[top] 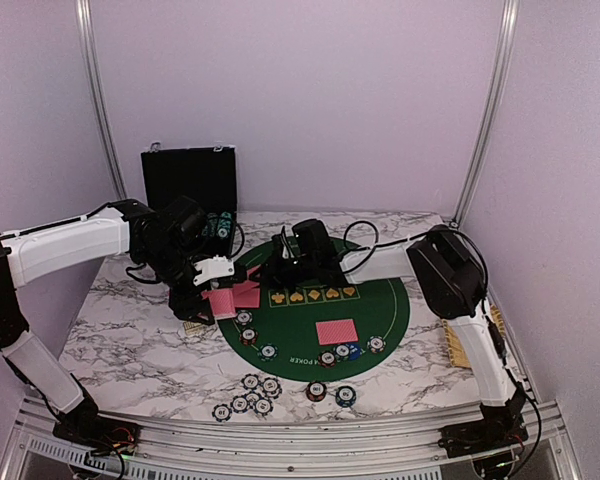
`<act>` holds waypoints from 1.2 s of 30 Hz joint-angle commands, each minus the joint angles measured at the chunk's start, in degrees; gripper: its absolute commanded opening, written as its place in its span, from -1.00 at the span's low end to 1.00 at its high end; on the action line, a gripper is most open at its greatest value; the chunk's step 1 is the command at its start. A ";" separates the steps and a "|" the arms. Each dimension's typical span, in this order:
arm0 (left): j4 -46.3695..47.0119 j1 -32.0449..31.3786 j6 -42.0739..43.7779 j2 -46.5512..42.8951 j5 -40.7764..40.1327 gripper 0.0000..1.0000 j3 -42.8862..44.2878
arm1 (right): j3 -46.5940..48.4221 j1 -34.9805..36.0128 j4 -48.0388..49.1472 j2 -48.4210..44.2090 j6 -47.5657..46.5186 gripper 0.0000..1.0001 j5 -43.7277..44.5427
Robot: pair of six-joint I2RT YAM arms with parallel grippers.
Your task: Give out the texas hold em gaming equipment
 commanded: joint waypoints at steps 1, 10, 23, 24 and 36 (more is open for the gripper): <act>-1.86 -0.07 0.25 -1.92 0.18 -0.93 0.11 | 2.26 0.05 -3.96 1.60 -2.51 -0.75 2.36; -2.12 -0.03 0.35 -1.84 0.27 -0.93 0.31 | 2.94 0.32 -8.27 0.53 -5.04 -0.32 3.68; -2.19 -0.07 0.34 -1.93 0.60 -0.93 0.57 | 5.09 1.06 -22.82 -3.04 -12.87 0.34 11.03; -2.14 -0.07 0.34 -1.99 0.61 -0.93 0.55 | 5.39 1.15 -23.85 -3.15 -13.51 0.36 11.61; -2.21 -0.07 0.20 -2.00 0.78 -0.93 0.82 | 2.88 2.39 -21.01 -5.23 -13.27 0.41 9.51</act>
